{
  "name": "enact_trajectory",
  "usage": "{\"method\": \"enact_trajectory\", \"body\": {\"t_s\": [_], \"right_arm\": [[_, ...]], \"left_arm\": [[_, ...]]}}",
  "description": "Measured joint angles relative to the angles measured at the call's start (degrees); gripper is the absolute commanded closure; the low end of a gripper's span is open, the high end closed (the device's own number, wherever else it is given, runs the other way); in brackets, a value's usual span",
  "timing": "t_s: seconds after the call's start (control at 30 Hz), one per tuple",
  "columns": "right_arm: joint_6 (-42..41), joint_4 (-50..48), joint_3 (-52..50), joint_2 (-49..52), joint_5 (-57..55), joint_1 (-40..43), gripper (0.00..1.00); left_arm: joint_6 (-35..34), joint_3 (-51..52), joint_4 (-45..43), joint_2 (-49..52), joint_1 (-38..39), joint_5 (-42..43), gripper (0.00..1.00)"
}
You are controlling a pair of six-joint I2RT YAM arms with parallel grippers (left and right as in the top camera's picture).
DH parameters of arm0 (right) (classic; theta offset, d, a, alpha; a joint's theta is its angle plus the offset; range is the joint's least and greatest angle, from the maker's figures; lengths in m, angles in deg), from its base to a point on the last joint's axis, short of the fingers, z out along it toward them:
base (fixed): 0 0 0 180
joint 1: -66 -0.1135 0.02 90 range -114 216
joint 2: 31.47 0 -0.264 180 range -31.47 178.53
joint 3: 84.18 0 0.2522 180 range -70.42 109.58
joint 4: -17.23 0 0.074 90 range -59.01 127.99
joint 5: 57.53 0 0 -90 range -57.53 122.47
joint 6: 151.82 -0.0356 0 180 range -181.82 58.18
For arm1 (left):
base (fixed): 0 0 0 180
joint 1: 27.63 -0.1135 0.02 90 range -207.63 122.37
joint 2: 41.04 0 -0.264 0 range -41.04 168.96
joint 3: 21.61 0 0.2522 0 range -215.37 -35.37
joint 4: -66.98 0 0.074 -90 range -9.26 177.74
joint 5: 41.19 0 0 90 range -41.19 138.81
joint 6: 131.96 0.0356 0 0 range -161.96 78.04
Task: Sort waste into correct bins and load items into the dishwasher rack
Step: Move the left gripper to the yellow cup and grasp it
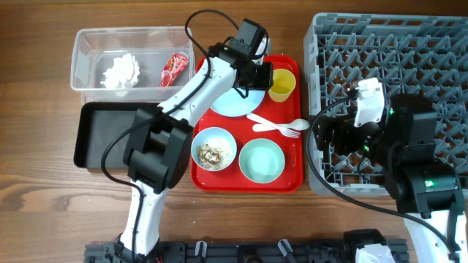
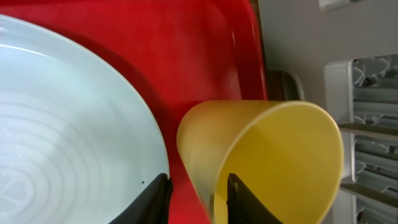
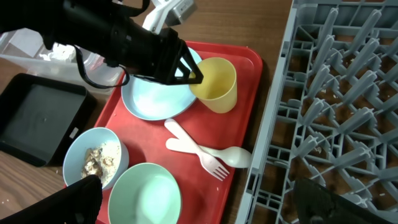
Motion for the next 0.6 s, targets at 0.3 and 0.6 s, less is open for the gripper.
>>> {"method": "enact_trajectory", "body": {"t_s": [0.3,0.6], "right_arm": [[0.0,0.0,0.0,0.0,0.0,0.0,0.00],[-0.2,0.0,0.0,1.2,0.7,0.0,0.00]], "left_arm": [[0.0,0.0,0.1,0.3,0.3,0.0,0.96],[0.0,0.0,4.1,0.3,-0.5,0.9,0.96]]}}
